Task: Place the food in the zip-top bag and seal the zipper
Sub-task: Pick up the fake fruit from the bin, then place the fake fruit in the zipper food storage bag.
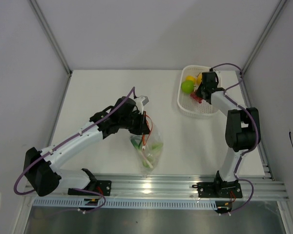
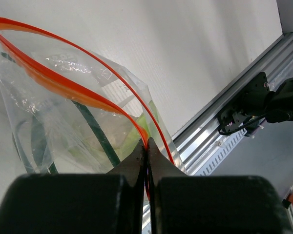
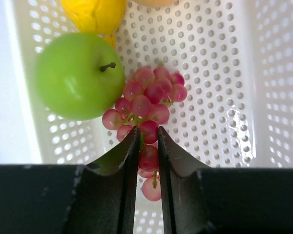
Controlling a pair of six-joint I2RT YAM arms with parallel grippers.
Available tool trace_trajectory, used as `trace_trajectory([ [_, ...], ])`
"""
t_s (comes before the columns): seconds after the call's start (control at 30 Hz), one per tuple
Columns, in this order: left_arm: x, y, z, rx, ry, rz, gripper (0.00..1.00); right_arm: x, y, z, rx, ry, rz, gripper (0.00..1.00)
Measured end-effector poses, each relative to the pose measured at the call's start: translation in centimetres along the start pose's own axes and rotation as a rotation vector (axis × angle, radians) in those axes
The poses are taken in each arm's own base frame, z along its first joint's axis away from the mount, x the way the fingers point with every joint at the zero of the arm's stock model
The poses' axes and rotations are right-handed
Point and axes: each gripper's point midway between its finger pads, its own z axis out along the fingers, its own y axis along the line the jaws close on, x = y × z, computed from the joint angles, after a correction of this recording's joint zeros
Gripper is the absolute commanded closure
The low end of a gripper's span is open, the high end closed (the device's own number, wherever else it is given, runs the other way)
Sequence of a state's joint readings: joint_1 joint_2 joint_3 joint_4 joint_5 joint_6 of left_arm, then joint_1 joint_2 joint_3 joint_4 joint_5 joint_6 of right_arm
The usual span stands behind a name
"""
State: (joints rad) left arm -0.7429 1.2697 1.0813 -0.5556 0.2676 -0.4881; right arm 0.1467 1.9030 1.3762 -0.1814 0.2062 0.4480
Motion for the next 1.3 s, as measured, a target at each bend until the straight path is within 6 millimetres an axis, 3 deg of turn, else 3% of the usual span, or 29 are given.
trace_trajectory([
  [0.37, 0.0, -0.1, 0.0, 0.003, 0.000, -0.010, 1.00, -4.1, 0.7, -8.3, -0.047, -0.096, -0.023, 0.78],
  [0.6, 0.0, -0.2, 0.0, 0.006, 0.002, -0.024, 1.00, -4.2, 3.3, -14.1, -0.134, -0.120, -0.082, 0.78],
  [0.8, -0.1, -0.3, -0.3, 0.008, -0.006, -0.033, 0.99, -2.6, 8.4, -21.8, -0.346, -0.129, -0.148, 0.78],
  [0.97, -0.4, -0.6, -2.0, 0.009, -0.051, -0.028, 0.99, -0.6, 12.2, -27.3, -0.543, -0.099, -0.196, 0.78],
  [1.2, -1.7, -0.7, -6.6, -0.035, -0.174, 0.009, 0.99, 2.5, 15.4, -31.2, -0.692, -0.016, -0.250, 0.79],
  [1.3, -2.4, -0.7, -7.4, -0.056, -0.194, 0.027, 0.99, 3.5, 16.2, -32.4, -0.729, 0.010, -0.268, 0.79],
])
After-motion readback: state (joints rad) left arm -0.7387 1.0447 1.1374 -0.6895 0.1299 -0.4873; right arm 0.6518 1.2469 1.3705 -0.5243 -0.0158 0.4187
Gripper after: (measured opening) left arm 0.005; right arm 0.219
